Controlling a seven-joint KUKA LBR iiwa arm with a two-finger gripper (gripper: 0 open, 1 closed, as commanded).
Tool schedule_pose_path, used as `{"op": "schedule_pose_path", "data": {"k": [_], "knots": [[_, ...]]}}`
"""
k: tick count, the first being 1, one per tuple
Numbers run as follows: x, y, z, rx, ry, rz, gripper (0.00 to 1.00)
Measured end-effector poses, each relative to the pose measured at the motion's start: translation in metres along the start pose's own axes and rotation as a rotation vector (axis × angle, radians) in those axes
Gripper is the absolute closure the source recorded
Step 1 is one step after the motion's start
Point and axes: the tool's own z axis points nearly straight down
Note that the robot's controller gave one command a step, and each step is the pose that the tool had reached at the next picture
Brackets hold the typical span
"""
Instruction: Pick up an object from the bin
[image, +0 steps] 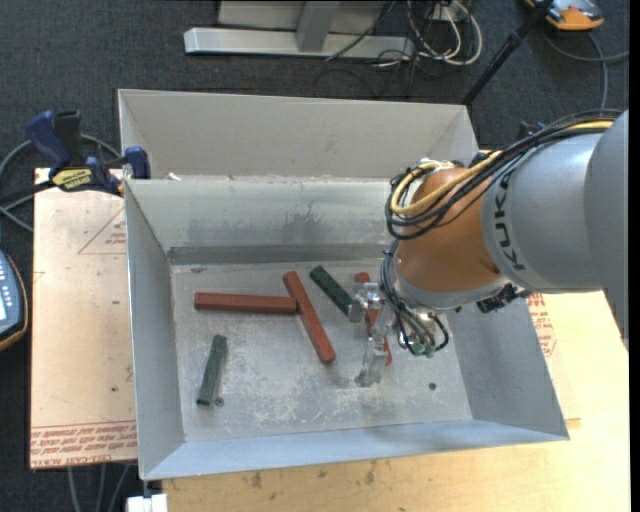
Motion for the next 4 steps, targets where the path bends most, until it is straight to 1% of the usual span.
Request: {"op": "schedule_pose_path", "data": {"k": [1,2,3,4], "knots": [[-0.036,0.191,-0.027,-0.009,-0.002,-0.028,0.00],[-0.086,0.182,0.041,-0.003,0.004,0.058,0.00],[-0.086,0.184,0.036,-0.004,0.001,0.056,1.00],[-0.085,0.187,-0.100,-0.007,-0.007,0.042,1.00]]}}
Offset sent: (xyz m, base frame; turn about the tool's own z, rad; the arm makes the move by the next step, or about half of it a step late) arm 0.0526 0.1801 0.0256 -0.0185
